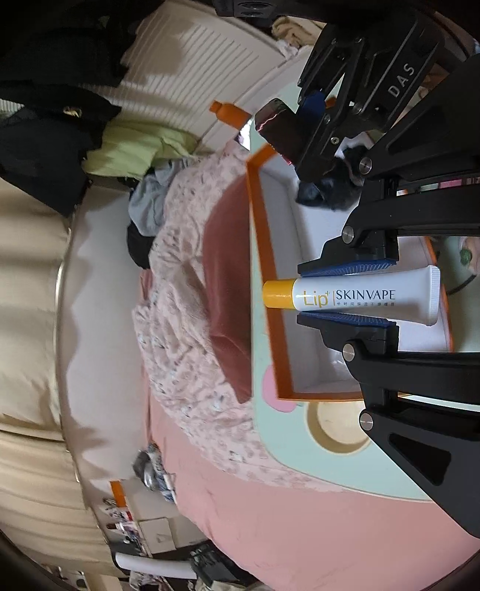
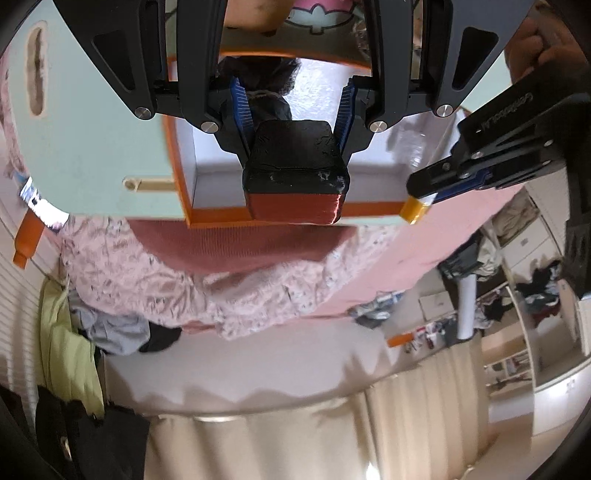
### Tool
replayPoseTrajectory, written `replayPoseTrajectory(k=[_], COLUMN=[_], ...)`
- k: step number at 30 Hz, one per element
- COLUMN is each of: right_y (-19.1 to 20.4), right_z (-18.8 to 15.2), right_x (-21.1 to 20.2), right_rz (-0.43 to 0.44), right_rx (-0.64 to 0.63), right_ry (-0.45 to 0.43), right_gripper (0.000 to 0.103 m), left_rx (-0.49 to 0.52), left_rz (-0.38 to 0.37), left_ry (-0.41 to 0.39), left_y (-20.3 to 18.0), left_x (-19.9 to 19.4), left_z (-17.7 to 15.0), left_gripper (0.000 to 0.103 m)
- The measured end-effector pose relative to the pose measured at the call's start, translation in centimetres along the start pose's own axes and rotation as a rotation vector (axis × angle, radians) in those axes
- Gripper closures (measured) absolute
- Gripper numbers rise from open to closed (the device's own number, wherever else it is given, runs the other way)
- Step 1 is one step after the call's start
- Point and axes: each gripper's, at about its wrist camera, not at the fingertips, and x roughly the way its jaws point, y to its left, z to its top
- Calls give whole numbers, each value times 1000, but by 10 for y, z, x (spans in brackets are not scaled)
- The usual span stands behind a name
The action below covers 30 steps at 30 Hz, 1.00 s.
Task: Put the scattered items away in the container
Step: 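Carry the black cube and white tube over the box and release both, then grasp the brown plush with the right gripper while the left gripper grasps the white figure keychain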
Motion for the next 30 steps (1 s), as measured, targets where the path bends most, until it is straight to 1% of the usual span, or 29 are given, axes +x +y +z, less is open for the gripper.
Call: replayPoseTrajectory(k=[4, 6, 8, 9, 10, 11, 12, 13, 14, 16, 17, 19, 20, 21, 22, 24, 26, 27, 28, 30], right_y=[-2, -2, -3, -2, -2, -1, 0, 0, 1, 2, 1, 1, 1, 0, -1, -8, -14, -17, -21, -25], right_z=[-7, -9, -9, -9, -9, -8, -9, -10, -10, -14, -15, -24, -27, -31, -35, -41, -46, -48, -52, -62], right_x=[11, 11, 7, 3, -1, -5, -11, -14, -19, -29, -34, -51, -57, -66, -76, -92, -101, -103, -103, -100], right_rz=[-12, -25, -21, -21, -26, -31, -35, -36, -35, -31, -34, -50, -60, -77, -94, -87, -56, -43, -40, -74], right_rx=[3, -4, 1, 1, 1, -1, -3, -3, -4, -9, -14, -12, -11, -14, -16, 2, 13, 10, 1, 9], right_ry=[28, 22, 4, -12, -26, -42, -62, -70, -79, -93, -98, -132, -148, -173, -196, -210, -196, -164, -110, -45], right_gripper=[65, 64, 60, 55, 50, 48, 44, 40, 39, 35, 33, 19, 16, 16, 16, 16, 15, 15, 15, 15], left_rx=[9, 8, -4, -15, -22, -32, -45, -55, -65, -73, -66, -34, -24, -13, -11, -6, 13, 31, 47, 60], left_rz=[8, 10, 16, 15, 9, 2, -3, -2, -3, -11, -14, -17, -18, -21, -24, -42, -55, -56, -47, -19], left_ry=[14, 21, 16, 7, 0, -7, -9, -9, -13, -34, -35, -27, -25, -21, -16, -4, 30, 52, 72, 104], left_y=[1, 2, 4, 6, 7, 9, 11, 12, 14, 15, 14, 10, 8, 5, 4, -1, -6, -8, -10, -12], left_x=[4, 5, 4, 2, -1, -4, -7, -10, -13, -24, -29, -42, -46, -53, -58, -66, -67, -65, -63, -56], left_z=[-4, -5, -6, -7, -7, -8, -8, -9, -9, -14, -16, -26, -30, -38, -46, -61, -75, -82, -89, -101], left_gripper=[83, 83, 82, 80, 78, 73, 68, 56, 45, 41, 41, 41, 39, 36, 32, 29, 27, 27, 27, 27])
